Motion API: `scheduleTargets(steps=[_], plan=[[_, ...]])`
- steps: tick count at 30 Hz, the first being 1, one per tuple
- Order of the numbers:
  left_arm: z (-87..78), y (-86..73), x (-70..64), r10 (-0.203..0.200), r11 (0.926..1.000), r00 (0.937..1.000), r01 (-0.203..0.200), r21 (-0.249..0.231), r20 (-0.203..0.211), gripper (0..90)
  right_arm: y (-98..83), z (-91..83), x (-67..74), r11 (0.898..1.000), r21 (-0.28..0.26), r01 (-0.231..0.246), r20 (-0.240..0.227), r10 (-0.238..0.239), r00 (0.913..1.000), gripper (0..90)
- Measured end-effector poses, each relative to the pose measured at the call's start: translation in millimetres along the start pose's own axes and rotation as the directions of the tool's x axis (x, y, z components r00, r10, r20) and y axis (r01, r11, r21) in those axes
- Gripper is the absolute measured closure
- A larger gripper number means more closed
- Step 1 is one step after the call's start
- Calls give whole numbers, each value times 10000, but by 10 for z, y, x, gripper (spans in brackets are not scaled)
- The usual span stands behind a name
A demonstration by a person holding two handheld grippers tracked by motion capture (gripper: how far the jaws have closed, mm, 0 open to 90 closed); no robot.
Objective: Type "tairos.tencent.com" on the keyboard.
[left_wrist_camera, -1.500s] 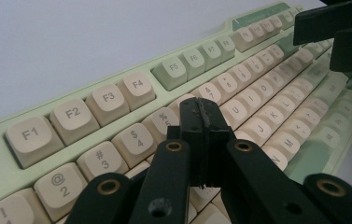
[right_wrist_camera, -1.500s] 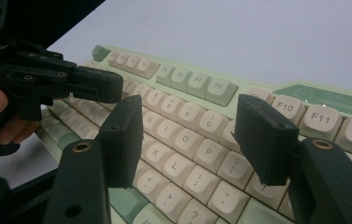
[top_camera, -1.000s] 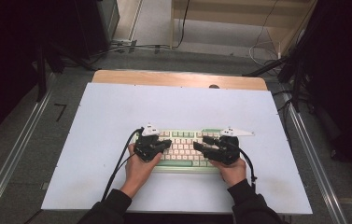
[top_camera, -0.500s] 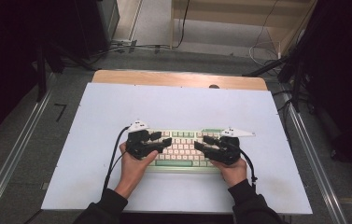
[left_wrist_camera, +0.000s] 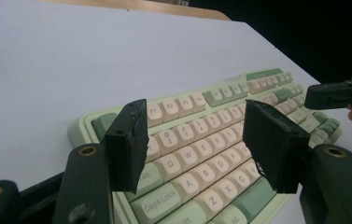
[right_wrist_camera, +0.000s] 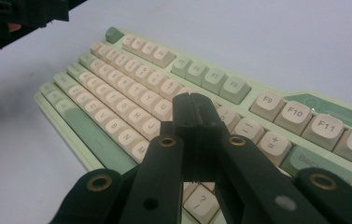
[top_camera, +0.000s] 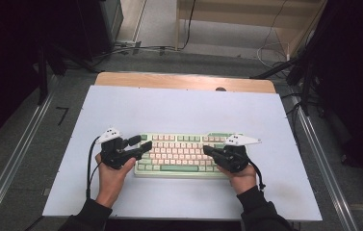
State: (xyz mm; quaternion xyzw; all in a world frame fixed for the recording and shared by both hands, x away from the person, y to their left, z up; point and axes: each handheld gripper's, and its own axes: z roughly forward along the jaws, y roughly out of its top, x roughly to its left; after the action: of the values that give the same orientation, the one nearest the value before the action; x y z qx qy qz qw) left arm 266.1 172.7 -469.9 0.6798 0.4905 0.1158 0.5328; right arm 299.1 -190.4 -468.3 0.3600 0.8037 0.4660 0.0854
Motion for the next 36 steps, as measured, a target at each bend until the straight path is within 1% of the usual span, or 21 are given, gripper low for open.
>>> scheduleTargets(steps=[6, 9, 11, 13, 16, 24, 29, 36], plan=[[-32, -54, -11, 45, 10000, 10000, -45, 36, -75, 413, -20, -21, 70, 9989, 253, 382, 76, -384, 9992, 877], [-14, -75, -23, 72, 9999, 9999, -71, 93, -85, 413, -32, -20, 88, 9978, 415, 516, 122, -521, 9986, 877], [-4, -80, -28, 129, 9998, 9999, -128, 124, -115, 413, -44, 0, 90, 9970, 576, 524, 121, -532, 9985, 876], [3, -86, -33, 173, 9997, 9998, -171, 156, -110, 413, -58, 31, 91, 9946, 844, 610, 190, -628, 9978, 877], [12, -92, -42, 182, 9997, 9998, -180, 179, -111, 413, -69, 63, 92, 9915, 1107, 690, 160, -712, 9973, 877], [24, -101, -55, 262, 9994, 9996, -261, 232, -71, 414, -95, 129, 99, 9820, 1740, 737, 147, -774, 9969, 877], [30, -105, -60, 300, 9991, 9995, -298, 301, -80, 414, -107, 159, 106, 9769, 1962, 848, 116, -888, 9960, 876], [34, -108, -59, 311, 9990, 9995, -308, 330, -86, 414, -113, 165, 107, 9771, 1967, 813, 110, -851, 9963, 877]])
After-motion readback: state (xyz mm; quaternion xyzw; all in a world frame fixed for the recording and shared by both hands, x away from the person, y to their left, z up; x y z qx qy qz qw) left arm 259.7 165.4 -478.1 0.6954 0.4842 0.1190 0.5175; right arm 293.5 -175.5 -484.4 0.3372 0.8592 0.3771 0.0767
